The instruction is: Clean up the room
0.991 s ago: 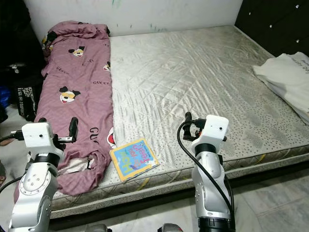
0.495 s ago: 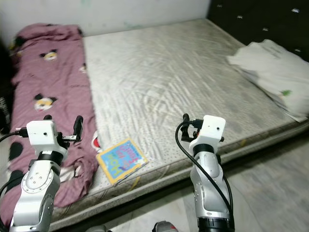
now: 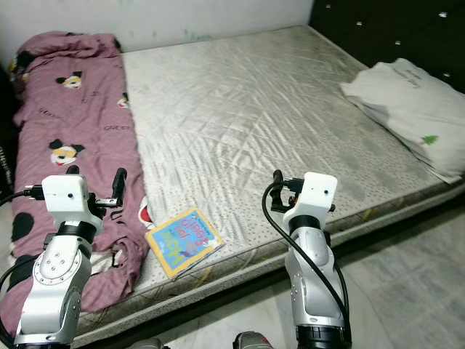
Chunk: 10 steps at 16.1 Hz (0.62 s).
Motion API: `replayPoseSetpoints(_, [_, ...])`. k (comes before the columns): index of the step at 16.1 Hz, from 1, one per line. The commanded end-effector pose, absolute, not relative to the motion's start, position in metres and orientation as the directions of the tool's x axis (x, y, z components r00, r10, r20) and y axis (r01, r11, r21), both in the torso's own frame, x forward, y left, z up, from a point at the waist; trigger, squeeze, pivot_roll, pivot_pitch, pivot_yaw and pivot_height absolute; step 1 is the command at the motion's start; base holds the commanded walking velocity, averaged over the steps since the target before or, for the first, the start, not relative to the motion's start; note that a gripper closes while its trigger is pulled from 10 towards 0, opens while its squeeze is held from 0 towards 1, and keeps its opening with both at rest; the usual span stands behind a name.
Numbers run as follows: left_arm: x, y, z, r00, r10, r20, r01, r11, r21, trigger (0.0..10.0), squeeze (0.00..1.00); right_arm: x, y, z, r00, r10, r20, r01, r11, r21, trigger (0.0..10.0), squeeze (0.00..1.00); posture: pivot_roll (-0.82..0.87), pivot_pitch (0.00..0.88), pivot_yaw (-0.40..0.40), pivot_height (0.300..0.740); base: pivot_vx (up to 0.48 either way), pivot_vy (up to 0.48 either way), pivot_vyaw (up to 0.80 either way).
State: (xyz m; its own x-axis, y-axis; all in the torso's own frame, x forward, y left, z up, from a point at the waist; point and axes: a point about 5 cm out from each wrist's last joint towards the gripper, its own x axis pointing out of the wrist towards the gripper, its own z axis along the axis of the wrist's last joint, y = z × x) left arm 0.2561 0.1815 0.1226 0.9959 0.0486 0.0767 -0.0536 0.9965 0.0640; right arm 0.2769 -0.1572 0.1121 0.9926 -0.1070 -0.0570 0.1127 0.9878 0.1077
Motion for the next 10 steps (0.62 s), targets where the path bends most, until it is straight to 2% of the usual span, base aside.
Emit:
replayPoseSetpoints(1, [0.256, 0.1824, 0.1235, 0.996, 0.044, 0.079, -0.05, 0.996, 0.079, 10.0, 0.0, 0.2786, -0.1529, 0.1119, 0.994, -0.088, -0.061, 0.094, 0.99, 0.108, 10.0, 0.0, 0.03, 0.064, 0.019, 0.74, 0.0, 0.0, 0.0])
replayPoseSetpoints(7, [0.2574, 0.1813, 0.1238, 0.996, 0.043, 0.083, -0.049, 0.996, 0.081, 10.0, 0.0, 0.2794, -0.1521, 0.112, 0.995, -0.076, -0.057, 0.082, 0.991, 0.104, 10.0, 0.0, 0.03, 0.058, 0.019, 0.735, 0.0, 0.0, 0.0])
replayPoseSetpoints(10, [0.2584, 0.1812, 0.1243, 0.995, 0.048, 0.084, -0.054, 0.996, 0.077, 10.0, 0.0, 0.2804, -0.1523, 0.1121, 0.995, -0.074, -0.059, 0.08, 0.991, 0.106, 10.0, 0.0, 0.03, 0.06, 0.014, 0.695, 0.0, 0.0, 0.0])
